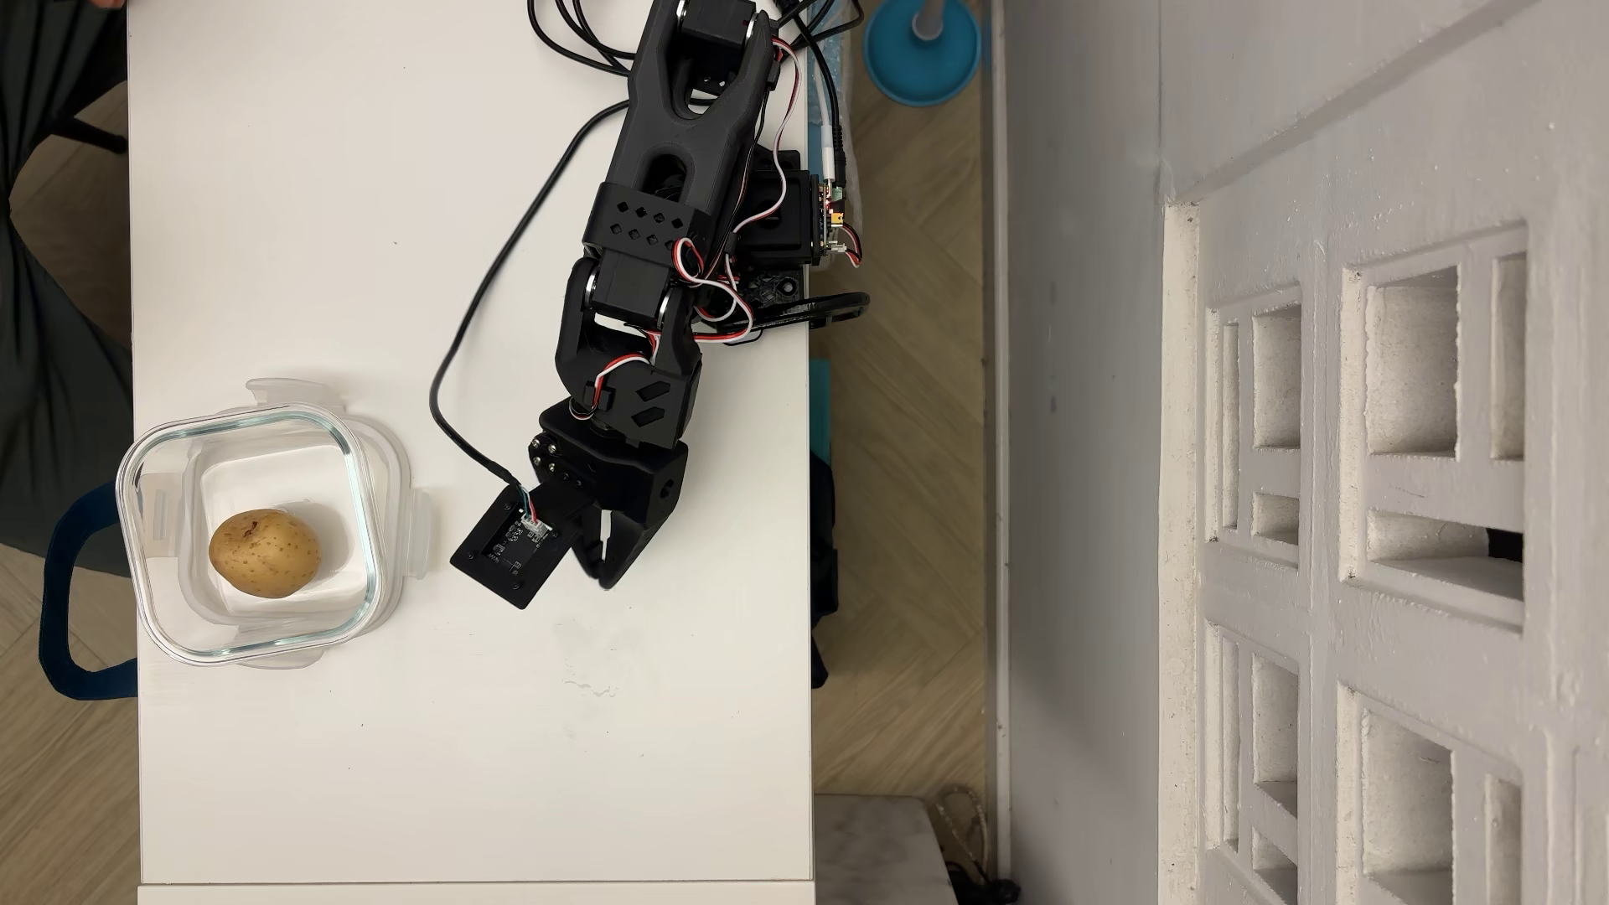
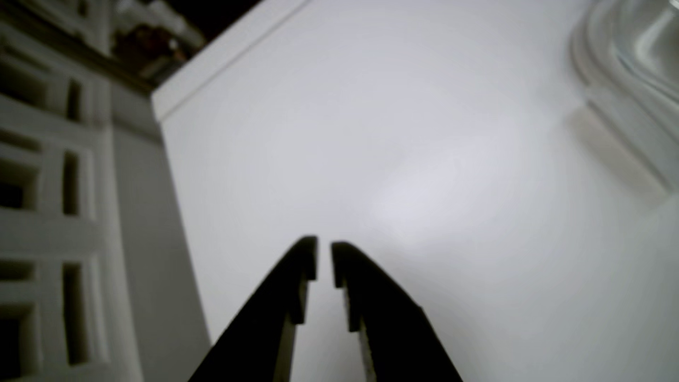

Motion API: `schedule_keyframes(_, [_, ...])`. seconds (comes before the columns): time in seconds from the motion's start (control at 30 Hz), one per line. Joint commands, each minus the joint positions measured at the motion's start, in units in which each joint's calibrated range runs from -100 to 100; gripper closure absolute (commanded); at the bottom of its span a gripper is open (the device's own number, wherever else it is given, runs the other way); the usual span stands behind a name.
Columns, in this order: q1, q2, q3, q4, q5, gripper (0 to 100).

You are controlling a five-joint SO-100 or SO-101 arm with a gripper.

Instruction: Grab the potato and put it in box

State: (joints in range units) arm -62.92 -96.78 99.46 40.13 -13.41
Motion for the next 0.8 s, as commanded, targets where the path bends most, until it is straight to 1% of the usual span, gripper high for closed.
schedule_keyframes(0.0, [1.64,-0.07,0.02,5.38,0.41,97])
schedule_keyframes(0.03, [5.91,0.02,0.02,6.16,2.34,97])
schedule_keyframes(0.2, [8.50,0.02,0.02,6.16,2.97,97])
schedule_keyframes(0.77, [7.43,0.02,0.02,6.16,2.47,97])
